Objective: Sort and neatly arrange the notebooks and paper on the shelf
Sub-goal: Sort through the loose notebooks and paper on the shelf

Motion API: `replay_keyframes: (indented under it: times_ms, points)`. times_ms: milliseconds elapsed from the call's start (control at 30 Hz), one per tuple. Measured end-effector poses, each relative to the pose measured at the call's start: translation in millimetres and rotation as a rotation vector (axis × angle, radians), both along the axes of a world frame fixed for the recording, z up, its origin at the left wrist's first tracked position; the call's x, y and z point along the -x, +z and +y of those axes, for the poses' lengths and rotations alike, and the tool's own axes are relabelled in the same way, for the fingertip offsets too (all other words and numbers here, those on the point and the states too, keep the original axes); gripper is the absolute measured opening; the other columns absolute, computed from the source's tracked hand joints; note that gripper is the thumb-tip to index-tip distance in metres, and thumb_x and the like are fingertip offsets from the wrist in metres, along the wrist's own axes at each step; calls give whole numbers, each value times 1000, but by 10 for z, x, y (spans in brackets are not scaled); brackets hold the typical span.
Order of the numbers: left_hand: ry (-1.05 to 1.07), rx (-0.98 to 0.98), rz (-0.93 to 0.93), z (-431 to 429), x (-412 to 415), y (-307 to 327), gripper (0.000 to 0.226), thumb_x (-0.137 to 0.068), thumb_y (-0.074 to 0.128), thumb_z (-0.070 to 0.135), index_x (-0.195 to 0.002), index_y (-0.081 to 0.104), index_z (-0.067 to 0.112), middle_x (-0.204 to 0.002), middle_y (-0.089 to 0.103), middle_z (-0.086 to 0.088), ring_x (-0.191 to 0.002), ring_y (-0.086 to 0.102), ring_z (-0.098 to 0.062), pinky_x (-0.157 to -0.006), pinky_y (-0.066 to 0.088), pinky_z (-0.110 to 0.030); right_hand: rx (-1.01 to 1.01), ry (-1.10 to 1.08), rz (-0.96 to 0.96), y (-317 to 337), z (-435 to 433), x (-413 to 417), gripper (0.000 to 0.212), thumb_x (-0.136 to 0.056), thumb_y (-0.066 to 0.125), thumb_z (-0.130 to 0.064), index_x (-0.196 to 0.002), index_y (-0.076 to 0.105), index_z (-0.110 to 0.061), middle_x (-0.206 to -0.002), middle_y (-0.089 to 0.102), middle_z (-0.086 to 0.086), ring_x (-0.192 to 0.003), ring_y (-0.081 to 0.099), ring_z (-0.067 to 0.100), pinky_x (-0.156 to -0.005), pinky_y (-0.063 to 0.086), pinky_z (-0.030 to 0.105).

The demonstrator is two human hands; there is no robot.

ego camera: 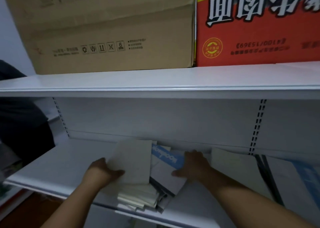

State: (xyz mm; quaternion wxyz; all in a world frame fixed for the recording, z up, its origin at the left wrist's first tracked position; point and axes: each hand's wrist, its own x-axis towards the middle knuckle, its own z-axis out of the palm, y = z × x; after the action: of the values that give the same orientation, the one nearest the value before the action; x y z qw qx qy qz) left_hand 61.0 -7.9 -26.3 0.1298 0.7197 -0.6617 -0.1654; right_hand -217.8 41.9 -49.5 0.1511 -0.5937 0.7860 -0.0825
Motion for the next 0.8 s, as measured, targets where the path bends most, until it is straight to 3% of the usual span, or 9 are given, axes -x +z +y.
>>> replay_keyframes:
  times_ms: [100,167,200,300,400,467,633,733,800]
  points:
    - [50,-54,445,78,24,146,25,-80,68,12,-100,61,-3,-98,63,-20,-78,61,-30,-74,55,-42,58,15,-113,136,-30,100,44,-75,67,-33,-109,57,-7,-114,61,13,-110,60,29,-72,51,23]
    - [32,-130,693,151,114,227,23,-87,57,2,-109,51,1,-91,55,-15,-72,54,-27,-54,56,-38,44,-2,-363,228,35,169,18,-81,60,-16,-97,58,-6,-95,61,17,-92,65,32,-49,46,23]
    - [2,-133,771,165,183,247,27,-89,54,1,-114,46,5,-95,53,-15,-74,53,-28,-49,56,-37,53,-37,-486,265,100,234,13,-83,59,-12,-95,56,-9,-89,58,13,-83,63,30,-46,44,24]
    - [-80,-101,974,208,485,343,29,-89,52,0,-116,45,11,-112,51,-18,-79,54,-29,-57,56,-40,107,-190,-714,355,392,518,12,-88,57,-12,-97,50,-15,-88,52,5,-79,56,21,-51,45,25]
    - [-164,-159,1130,258,887,350,28,-90,50,-2,-115,48,10,-108,54,-15,-80,55,-26,-42,56,-30,200,-358,-890,369,741,888,12,-89,59,-16,-98,51,-18,-95,55,10,-73,55,16,-49,47,23]
    - [-231,-215,1188,313,1170,303,28,-90,51,-1,-116,49,9,-102,58,-11,-81,57,-26,-41,54,-26,262,-447,-938,368,978,1125,11,-89,59,-15,-96,51,-19,-93,56,10,-69,54,15,-45,45,20]
    - [-323,-303,1192,447,1814,211,41,-90,53,2,-130,47,7,-125,56,-16,-109,55,-36,-71,53,-37,399,-586,-980,266,1525,1554,9,-90,55,-12,-97,49,-14,-89,57,10,-69,55,17,-52,45,25]
    - [-369,-357,1258,582,2107,257,23,-90,51,0,-108,57,13,-108,60,-10,-95,58,-28,-63,57,-32,374,-650,-957,107,1635,1562,12,-91,54,-15,-99,46,-11,-101,58,15,-74,57,20,-54,50,28]
    - [-374,-376,1284,662,2238,257,20,-90,50,-1,-96,58,16,-98,61,-7,-84,58,-23,-53,58,-27,350,-644,-894,6,1638,1489,14,-92,51,-18,-101,44,-10,-95,57,10,-72,55,17,-46,46,21]
